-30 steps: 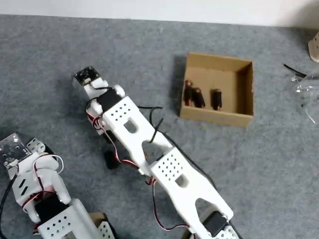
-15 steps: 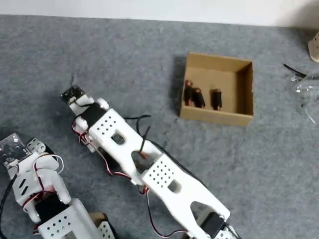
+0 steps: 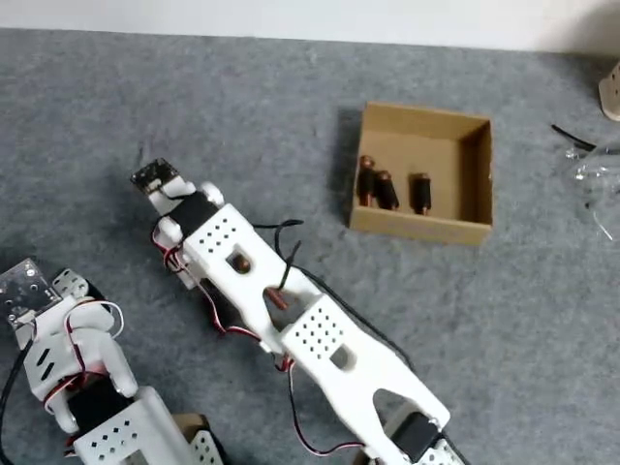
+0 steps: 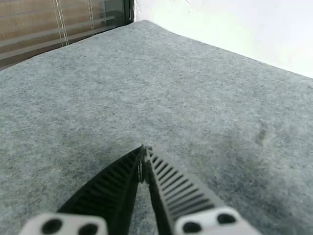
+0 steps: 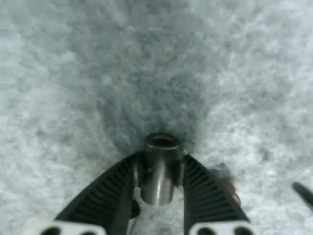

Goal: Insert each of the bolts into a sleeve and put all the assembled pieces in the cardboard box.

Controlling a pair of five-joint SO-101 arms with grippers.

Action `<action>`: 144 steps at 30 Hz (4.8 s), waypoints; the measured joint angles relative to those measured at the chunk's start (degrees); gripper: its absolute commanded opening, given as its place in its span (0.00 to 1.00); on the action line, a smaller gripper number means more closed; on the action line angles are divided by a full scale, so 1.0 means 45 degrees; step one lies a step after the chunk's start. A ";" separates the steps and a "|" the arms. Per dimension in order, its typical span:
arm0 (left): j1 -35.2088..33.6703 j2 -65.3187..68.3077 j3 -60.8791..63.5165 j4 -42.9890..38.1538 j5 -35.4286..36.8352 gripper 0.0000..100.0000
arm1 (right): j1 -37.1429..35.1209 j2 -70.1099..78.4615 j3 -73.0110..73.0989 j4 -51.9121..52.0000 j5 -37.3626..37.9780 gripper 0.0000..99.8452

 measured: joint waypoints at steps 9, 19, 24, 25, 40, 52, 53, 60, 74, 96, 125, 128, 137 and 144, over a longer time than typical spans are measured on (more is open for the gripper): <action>0.0000 0.0000 0.0000 0.0000 0.0000 0.01 | 0.0117 0.0078 0.0000 0.0000 0.0000 0.00; 0.0000 0.0000 0.0000 0.0000 0.0000 0.01 | 0.1934 -0.1016 -0.0078 0.0059 0.0000 0.00; 0.0000 0.0000 0.0000 0.0000 0.0000 0.01 | 0.3028 -0.2383 -0.0078 0.0078 0.0000 0.00; 0.0000 0.0000 0.0000 0.0000 0.0000 0.01 | 0.3145 -0.2657 -0.0078 0.0078 0.0000 0.00; 0.0000 0.0000 0.0000 0.0000 0.0000 0.01 | 0.3243 -1.0628 0.6505 0.0098 0.0000 0.00; 0.0176 0.0000 0.0000 0.0000 0.0000 0.01 | 0.5021 -1.6918 1.4672 -0.1407 0.0215 0.00; 0.0293 0.0000 0.0000 0.0000 0.0000 0.01 | 0.5177 -1.7563 1.5531 -0.1817 0.0254 0.00; 0.0352 0.0000 0.0000 0.0000 -0.0020 0.01 | 0.5470 -2.2779 2.2642 -0.5529 0.1055 0.00; 0.1797 0.0000 0.0000 0.0000 -0.0020 0.01 | 0.8381 -2.9675 3.2918 -0.9963 0.1895 0.00; 0.7639 0.0000 -0.0020 0.1543 0.1524 0.01 | 0.8635 -3.9033 3.9541 -1.2190 0.2129 0.00; 1.2464 1.0159 -0.5841 0.4161 0.6154 0.20 | 0.8635 -3.8974 3.9541 -1.2190 0.2129 0.00; 1.3070 1.2757 -0.6623 0.4161 0.6349 0.30 | 0.8635 -3.8974 3.9541 -1.2190 0.2579 0.00; 1.3499 1.7700 -0.9026 0.4161 0.6838 0.32 | 0.8635 -3.8974 3.9541 -1.2190 0.2813 0.00; 1.2757 2.0591 -1.0061 0.2344 0.7346 0.32 | 0.8635 -3.8974 3.9541 -1.2190 0.2813 0.00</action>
